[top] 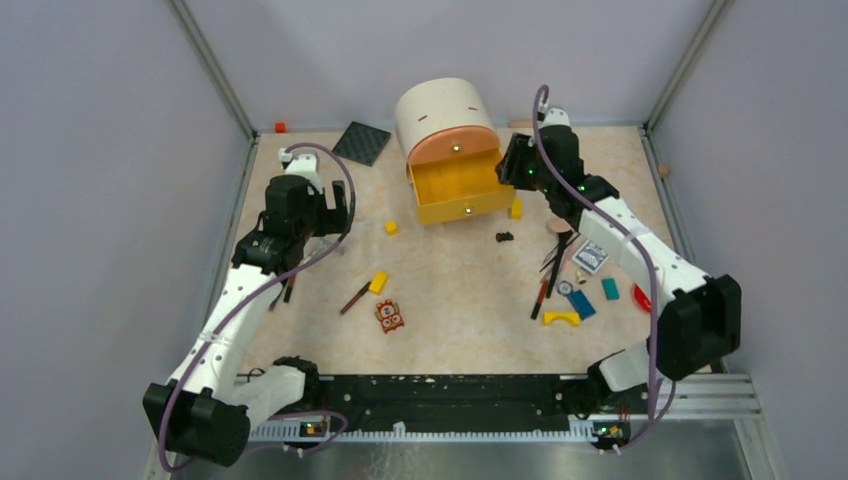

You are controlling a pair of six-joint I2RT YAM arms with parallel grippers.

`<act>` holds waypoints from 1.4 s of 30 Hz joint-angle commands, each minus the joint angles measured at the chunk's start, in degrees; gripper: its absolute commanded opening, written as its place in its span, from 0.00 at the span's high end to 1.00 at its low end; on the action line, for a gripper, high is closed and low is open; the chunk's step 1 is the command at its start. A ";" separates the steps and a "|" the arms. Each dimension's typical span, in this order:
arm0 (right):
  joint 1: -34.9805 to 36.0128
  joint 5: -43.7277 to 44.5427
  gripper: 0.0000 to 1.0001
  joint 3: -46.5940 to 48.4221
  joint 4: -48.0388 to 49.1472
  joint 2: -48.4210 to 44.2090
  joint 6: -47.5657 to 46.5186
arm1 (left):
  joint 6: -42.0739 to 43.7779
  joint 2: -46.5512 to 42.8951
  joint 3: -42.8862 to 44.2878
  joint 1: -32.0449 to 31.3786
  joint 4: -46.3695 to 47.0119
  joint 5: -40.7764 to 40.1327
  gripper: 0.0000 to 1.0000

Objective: Organize the makeup
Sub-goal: Pick up the makeup tool from the center of the board, then place the makeup tool in the drawer.

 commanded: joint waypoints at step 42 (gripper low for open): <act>-13.31 8.69 0.50 -13.97 -8.83 2.54 4.46 | 0.08 -0.31 -0.45 0.45 2.21 2.25 0.01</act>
